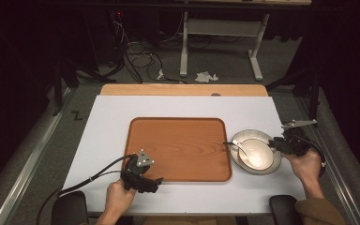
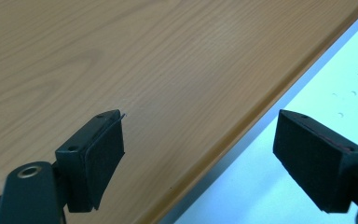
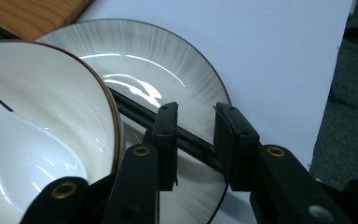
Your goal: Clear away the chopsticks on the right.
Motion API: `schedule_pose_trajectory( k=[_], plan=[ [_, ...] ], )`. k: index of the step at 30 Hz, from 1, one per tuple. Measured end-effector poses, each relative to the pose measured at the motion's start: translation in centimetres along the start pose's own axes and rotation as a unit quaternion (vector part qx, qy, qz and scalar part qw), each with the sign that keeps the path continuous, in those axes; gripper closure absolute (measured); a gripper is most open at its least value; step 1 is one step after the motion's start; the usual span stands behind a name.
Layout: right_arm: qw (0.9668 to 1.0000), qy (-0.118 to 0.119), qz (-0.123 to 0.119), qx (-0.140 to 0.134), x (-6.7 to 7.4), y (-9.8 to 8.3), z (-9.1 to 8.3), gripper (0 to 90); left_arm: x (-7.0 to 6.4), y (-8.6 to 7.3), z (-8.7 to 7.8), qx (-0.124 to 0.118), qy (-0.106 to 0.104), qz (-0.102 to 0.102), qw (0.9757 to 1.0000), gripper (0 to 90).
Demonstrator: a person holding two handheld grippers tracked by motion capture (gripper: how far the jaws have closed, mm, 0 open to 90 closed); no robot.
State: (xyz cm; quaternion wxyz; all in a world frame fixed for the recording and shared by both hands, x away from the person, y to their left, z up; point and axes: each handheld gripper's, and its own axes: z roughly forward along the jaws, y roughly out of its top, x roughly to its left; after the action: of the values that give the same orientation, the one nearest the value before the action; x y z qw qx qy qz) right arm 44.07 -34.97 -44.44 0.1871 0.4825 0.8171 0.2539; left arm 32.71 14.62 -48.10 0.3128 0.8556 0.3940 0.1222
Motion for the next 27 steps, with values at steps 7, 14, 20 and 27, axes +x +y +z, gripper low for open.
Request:
schedule_pose_trajectory(
  k=[7,14,20,27],
  plan=[
    [0.9998,-0.004,0.006,0.016,-0.5,-0.1,0.9,69.3,0.0,0.0,-0.1,-0.005,0.002,0.0,1.0,16.4],
    [0.9997,-0.005,0.011,0.02,-0.9,0.2,1.4,68.4,0.1,0.1,0.1,-0.001,-0.001,-0.001,1.0,16.5],
    [0.9995,-0.008,0.006,0.031,-0.9,0.3,1.8,70.2,0.1,0.1,-0.1,-0.005,0.0,0.0,1.0,16.5],
    [0.9993,-0.012,-0.004,0.035,-0.9,0.5,2.2,77.7,0.2,0.1,0.2,0.001,-0.003,0.0,1.0,16.5]
  ],
)
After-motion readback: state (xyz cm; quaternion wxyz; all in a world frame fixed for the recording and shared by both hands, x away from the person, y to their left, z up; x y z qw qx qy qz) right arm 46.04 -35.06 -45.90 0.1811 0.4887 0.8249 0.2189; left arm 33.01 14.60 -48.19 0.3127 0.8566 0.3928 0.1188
